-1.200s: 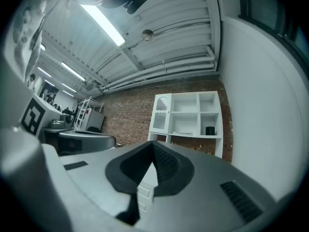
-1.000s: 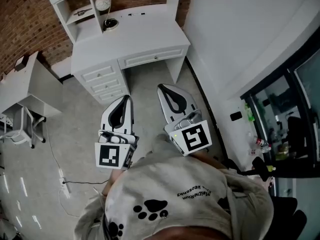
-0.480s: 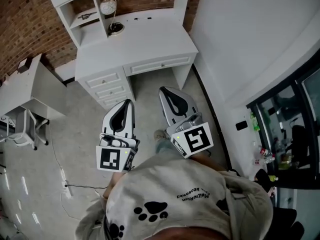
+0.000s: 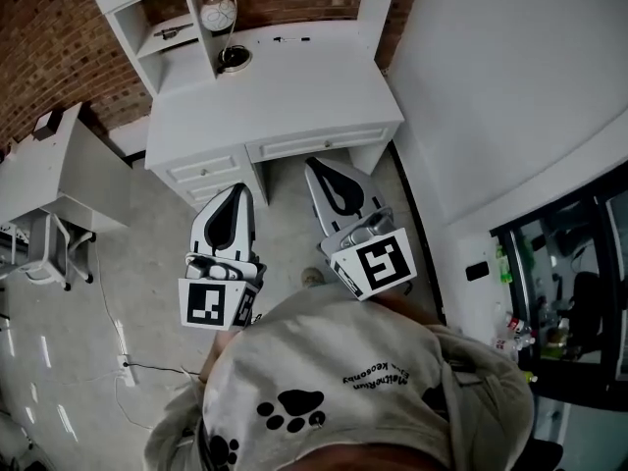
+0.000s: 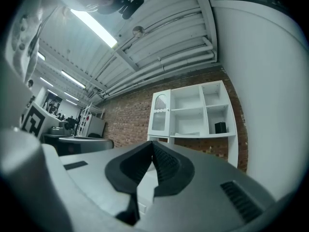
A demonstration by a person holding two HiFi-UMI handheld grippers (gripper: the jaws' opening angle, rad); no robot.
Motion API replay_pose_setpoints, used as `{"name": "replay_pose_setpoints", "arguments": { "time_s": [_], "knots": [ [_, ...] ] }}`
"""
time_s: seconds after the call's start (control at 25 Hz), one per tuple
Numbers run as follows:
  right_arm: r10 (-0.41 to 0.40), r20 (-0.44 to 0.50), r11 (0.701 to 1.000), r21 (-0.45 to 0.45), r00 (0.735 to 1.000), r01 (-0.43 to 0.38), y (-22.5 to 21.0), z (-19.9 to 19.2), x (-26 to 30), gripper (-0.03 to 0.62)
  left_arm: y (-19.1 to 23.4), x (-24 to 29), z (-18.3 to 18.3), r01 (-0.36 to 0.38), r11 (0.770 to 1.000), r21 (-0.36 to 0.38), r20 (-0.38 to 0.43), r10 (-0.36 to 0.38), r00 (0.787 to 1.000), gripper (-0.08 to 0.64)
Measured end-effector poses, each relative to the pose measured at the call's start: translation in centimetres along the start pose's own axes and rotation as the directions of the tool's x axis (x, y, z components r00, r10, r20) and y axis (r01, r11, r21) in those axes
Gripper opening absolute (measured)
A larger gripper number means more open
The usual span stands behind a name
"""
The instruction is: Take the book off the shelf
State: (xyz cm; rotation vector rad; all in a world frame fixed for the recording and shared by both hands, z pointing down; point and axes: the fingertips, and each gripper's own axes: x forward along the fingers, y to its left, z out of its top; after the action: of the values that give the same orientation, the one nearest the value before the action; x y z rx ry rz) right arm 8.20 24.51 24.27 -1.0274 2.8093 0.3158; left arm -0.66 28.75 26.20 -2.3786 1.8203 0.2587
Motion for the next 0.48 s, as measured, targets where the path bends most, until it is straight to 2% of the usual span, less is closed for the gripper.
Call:
{"name": "replay_pose_setpoints", "arguments": {
  "time_s": [0.28, 0.48],
  "knots": [
    [0.027, 0.011, 1.0, 0.014, 1.0, -0.027, -4.3, -1.4, 3.6, 0.018, 1.7, 5.2, -1.0, -0.038, 0.999, 0.016, -0.001, 0.038, 0.999, 0.009],
    [0.038, 0.015, 0.999, 0.028, 0.999, -0.038, -6.9, -2.6, 5.2, 0.017, 1.9, 7.9, -1.6, -0.04, 0.999, -0.007, 0.026, 0.04, 0.999, 0.009]
  ]
}}
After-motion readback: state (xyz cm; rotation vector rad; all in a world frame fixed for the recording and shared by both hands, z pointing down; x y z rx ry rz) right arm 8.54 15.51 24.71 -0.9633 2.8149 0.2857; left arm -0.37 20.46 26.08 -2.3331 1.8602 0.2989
